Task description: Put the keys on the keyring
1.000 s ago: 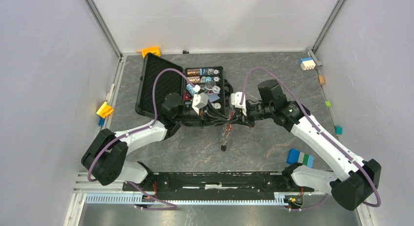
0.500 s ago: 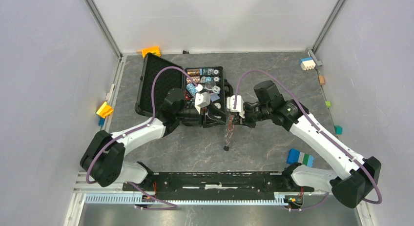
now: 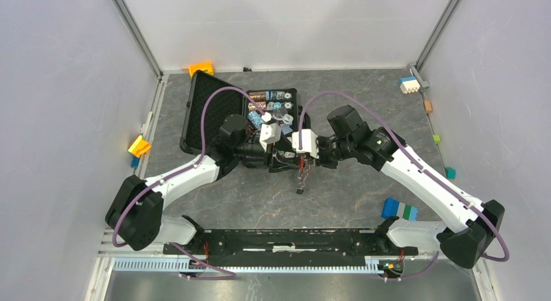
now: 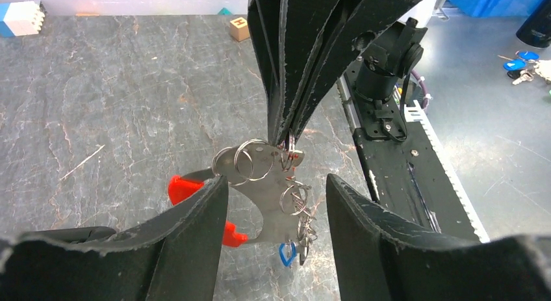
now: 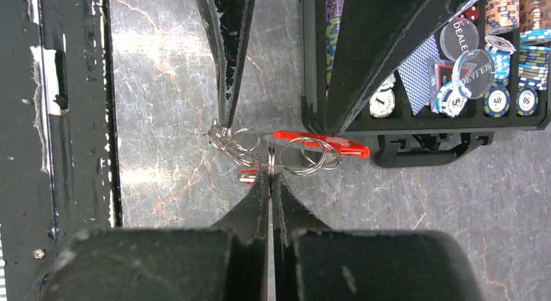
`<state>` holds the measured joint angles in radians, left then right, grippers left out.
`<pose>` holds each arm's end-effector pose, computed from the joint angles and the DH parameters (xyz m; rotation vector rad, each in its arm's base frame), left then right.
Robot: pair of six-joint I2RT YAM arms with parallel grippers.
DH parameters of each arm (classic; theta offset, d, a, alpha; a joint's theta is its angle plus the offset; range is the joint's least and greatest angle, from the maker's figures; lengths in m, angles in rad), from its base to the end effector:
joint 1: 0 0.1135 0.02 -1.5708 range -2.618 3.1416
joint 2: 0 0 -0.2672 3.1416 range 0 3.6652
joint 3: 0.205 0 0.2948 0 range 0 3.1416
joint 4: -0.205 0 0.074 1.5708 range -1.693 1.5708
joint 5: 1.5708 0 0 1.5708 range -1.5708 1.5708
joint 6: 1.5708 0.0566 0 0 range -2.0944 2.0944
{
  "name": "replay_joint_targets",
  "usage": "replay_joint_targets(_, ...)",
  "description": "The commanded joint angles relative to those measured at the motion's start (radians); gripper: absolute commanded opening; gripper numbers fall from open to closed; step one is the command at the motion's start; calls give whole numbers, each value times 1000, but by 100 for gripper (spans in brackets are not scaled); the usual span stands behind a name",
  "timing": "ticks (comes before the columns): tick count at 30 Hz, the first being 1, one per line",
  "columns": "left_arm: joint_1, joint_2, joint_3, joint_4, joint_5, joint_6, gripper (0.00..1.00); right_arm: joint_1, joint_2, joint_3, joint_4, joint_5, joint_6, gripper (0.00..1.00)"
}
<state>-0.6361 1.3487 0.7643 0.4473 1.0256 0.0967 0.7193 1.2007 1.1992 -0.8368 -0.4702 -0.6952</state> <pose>0.2426 -0.2393 0.2508 1.3241 1.2291 -1.2568 0.2052 0.2138 0.3297 -1.6960 1.6509 0.5754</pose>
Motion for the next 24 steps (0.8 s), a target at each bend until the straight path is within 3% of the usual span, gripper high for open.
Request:
replay_joint_targets(1,3,-16,18,48,41,52,62,26,16,71,-25,62,-25,0)
replay_joint_targets(11,2,24,5,190,115,3,48,54,42,116,-74,154,-24,0)
replay_joint_targets(16,2,32,-12,219,125,41,47,76,64,149,-111,198,-29,0)
replay_joint_targets(24,3,81,-56,433,83,-27,46,137,112,192,-163,316,-52,0)
